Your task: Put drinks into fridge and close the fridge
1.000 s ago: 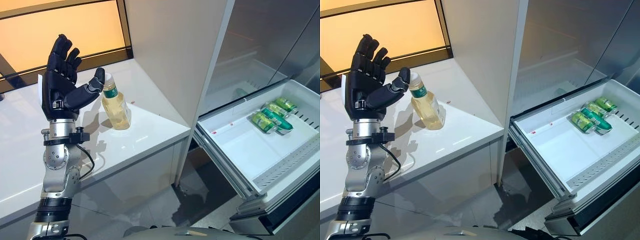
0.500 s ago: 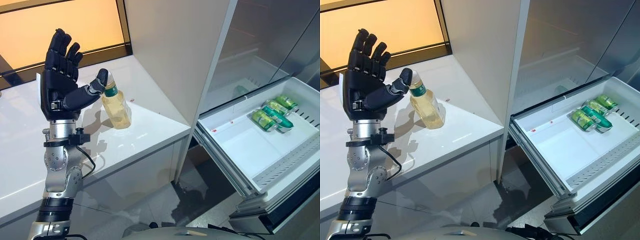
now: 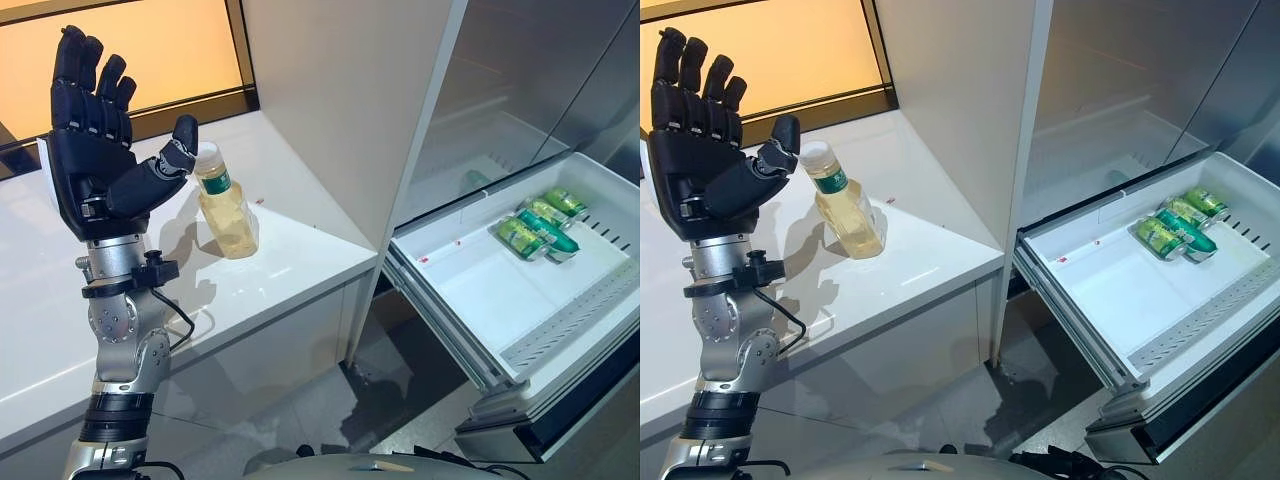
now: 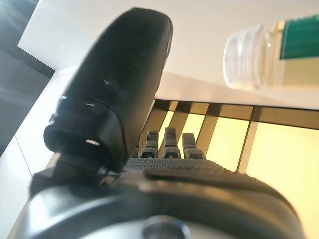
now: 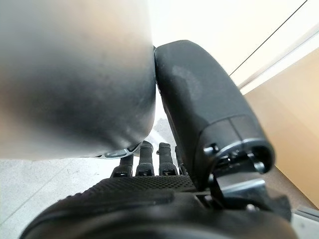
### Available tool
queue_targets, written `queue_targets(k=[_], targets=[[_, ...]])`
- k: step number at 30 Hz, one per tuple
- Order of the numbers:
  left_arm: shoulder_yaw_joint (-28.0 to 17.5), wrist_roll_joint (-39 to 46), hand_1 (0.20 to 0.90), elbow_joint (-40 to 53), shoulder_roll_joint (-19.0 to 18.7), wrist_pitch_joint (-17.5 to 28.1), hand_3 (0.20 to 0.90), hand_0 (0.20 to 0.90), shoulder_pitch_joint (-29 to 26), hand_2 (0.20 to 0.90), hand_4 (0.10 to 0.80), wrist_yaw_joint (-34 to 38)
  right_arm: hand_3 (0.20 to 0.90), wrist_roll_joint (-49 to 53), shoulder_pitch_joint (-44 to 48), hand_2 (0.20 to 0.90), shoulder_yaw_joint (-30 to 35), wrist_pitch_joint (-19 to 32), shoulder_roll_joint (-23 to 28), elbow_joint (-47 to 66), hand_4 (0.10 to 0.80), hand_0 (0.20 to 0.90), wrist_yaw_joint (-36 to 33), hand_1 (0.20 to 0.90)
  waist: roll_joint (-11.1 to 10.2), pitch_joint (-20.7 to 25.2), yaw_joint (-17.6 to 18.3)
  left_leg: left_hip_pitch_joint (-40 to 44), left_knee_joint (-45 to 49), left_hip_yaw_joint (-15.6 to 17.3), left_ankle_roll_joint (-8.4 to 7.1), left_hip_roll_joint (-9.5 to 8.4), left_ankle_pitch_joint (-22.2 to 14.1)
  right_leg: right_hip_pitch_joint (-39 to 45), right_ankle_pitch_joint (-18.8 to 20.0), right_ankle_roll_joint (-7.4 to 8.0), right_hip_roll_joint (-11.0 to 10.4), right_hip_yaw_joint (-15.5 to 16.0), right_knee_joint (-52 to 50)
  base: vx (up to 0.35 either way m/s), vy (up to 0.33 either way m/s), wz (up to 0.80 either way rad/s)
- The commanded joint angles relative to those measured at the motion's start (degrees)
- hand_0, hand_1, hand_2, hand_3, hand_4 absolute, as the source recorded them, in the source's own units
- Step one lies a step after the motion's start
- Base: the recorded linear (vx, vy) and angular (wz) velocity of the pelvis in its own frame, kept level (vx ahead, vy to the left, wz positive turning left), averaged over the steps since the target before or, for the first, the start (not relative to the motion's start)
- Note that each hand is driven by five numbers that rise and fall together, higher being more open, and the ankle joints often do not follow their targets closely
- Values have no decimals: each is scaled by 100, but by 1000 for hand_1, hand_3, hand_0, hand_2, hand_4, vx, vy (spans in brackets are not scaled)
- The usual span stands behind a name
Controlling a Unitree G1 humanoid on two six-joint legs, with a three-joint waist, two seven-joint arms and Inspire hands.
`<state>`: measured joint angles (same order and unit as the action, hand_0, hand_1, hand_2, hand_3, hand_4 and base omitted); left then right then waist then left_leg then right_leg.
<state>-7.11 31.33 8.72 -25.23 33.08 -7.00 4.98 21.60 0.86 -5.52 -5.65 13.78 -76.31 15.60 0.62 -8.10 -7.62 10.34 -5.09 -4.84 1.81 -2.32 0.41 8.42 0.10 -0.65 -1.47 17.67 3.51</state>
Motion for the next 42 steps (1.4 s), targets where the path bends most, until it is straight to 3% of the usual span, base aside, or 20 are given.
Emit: queue_targets(k=[1,14,29,42], targets=[[-9,-220,900,708,-186,164,900,900,-562,900,800,-303,900,-99,77,900,-152,18,-266,-57,800,900,180,900,30,359,51,-129,74,208,245,-308,-509,-344,-729,545,-279,-688,-1060,0,0,0],[203,-785,900,408,-449,-558,900,900,-333,900,800,-283,900,-156,125,900,-88,-94,-167,9,800,900,201,900,77,324,38,-101,86,282,238,-301,-516,-317,-699,573,-292,-666,-1029,0,0,0],[29,-1173,900,-97,-557,-497,900,900,-50,900,800,238,900,-187,88,900,45,-110,-134,75,800,900,208,900,83,273,33,-102,142,354,253,-294,-531,-335,-718,585,-323,-666,-1107,0,0,0],[231,-715,900,-339,-293,-803,900,900,52,900,800,-98,900,-224,86,900,72,-166,-132,152,800,900,199,900,91,225,66,-103,179,426,260,-283,-551,-367,-729,592,-340,-658,-1176,0,0,0]])
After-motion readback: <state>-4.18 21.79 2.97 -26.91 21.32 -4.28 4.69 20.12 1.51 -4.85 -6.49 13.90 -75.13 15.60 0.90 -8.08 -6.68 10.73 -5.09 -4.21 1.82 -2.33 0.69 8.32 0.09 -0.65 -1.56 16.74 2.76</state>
